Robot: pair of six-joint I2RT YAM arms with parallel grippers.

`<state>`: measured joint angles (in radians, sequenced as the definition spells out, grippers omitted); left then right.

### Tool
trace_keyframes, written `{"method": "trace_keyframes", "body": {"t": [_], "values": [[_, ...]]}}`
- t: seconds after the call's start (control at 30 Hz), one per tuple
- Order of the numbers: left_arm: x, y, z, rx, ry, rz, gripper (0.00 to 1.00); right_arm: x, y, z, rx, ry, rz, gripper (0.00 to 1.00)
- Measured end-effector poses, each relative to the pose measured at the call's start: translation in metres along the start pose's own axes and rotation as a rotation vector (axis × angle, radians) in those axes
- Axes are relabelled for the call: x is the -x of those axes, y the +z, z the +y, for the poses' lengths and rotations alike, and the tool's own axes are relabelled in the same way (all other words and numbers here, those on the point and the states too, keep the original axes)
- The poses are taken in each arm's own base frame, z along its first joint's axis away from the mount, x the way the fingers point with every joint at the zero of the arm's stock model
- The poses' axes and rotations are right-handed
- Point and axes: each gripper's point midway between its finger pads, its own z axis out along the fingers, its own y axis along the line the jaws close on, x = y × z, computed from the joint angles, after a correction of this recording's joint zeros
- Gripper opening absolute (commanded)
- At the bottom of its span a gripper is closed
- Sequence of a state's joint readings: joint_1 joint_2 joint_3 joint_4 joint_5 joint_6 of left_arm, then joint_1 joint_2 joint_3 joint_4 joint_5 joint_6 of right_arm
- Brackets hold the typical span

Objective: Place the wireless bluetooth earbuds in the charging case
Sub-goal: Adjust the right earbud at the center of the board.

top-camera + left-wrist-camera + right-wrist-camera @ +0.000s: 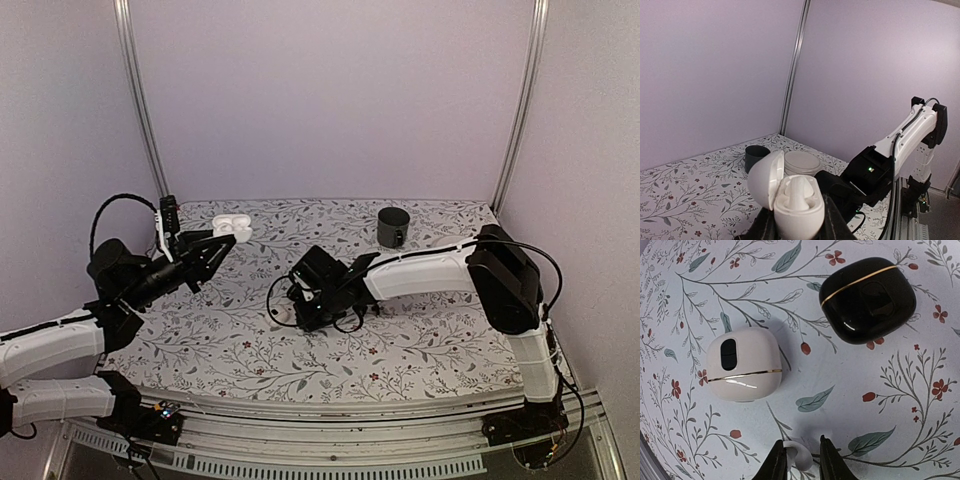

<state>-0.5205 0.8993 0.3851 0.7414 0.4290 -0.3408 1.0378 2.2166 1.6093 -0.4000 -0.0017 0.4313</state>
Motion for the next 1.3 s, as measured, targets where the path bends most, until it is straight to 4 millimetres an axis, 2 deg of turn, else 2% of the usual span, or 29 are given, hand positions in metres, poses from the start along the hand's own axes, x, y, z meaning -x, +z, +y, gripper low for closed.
{"method": "trace_keyframes", "body": {"t": [0.47, 0.63, 0.77, 1.1, 1.3], "values": [[-0.009, 0.003, 0.003, 0.003, -0.012, 0.025, 0.0, -0.005, 0.002, -0.006, -0.014, 0.028, -0.001, 0.2], [-0.009, 0.003, 0.004, 0.003, -0.013, 0.027, 0.0, -0.013, -0.006, -0.005, -0.021, 0.03, 0.002, 0.12], [-0.01, 0.003, 0.004, 0.002, -0.013, 0.028, 0.0, -0.023, -0.015, -0.008, -0.035, 0.043, 0.013, 0.11], [-0.012, 0.004, 0.004, 0.0, -0.019, 0.034, 0.0, -0.056, -0.033, -0.018, -0.056, 0.084, 0.056, 0.14], [-0.012, 0.004, 0.004, 0.0, -0.024, 0.033, 0.0, -0.049, -0.033, -0.016, -0.041, 0.077, 0.038, 0.24]]}}
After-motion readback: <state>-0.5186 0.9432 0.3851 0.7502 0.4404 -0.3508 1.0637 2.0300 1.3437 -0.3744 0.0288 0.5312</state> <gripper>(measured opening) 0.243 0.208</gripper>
